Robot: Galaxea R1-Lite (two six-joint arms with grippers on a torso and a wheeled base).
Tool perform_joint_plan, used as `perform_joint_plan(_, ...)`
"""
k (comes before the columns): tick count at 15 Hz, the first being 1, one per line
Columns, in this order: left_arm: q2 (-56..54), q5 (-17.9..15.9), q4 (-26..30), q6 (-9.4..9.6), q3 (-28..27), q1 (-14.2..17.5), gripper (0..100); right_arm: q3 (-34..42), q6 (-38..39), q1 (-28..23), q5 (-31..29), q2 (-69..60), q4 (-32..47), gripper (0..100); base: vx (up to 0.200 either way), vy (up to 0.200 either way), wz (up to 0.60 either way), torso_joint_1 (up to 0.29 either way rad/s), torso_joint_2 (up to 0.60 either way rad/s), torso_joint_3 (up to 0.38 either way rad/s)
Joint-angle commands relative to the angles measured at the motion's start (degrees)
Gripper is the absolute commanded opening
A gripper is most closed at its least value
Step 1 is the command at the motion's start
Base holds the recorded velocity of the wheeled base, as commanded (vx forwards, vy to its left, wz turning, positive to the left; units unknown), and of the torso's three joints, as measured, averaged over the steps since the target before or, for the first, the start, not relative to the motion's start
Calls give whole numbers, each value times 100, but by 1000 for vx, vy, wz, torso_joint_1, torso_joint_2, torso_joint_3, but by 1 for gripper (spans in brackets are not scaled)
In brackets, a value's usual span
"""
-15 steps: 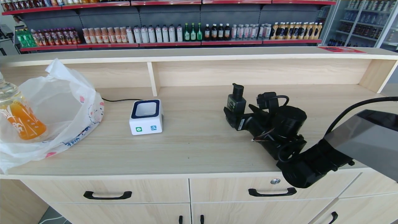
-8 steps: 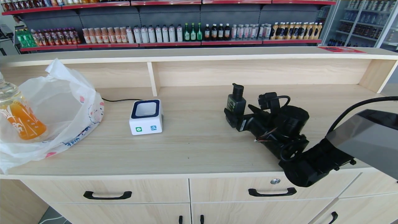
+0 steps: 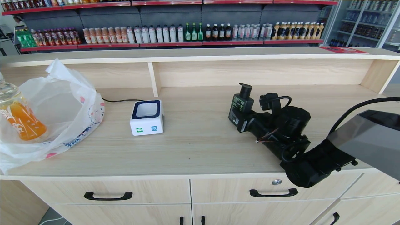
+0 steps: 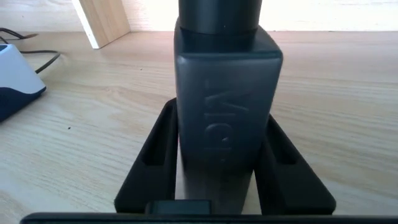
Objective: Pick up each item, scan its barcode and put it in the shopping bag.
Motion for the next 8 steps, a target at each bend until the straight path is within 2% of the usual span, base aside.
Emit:
perform_joint_plan(1, -2, 1, -1, -2, 0, 4, 100, 0, 0, 4, 2, 6, -3, 0, 0, 0, 0, 0, 0, 0)
perform_joint_plan(8, 6, 1, 8, -11, 0, 4, 100, -35, 8, -13, 90, -407, 14, 0, 0, 0, 0, 0, 0, 0)
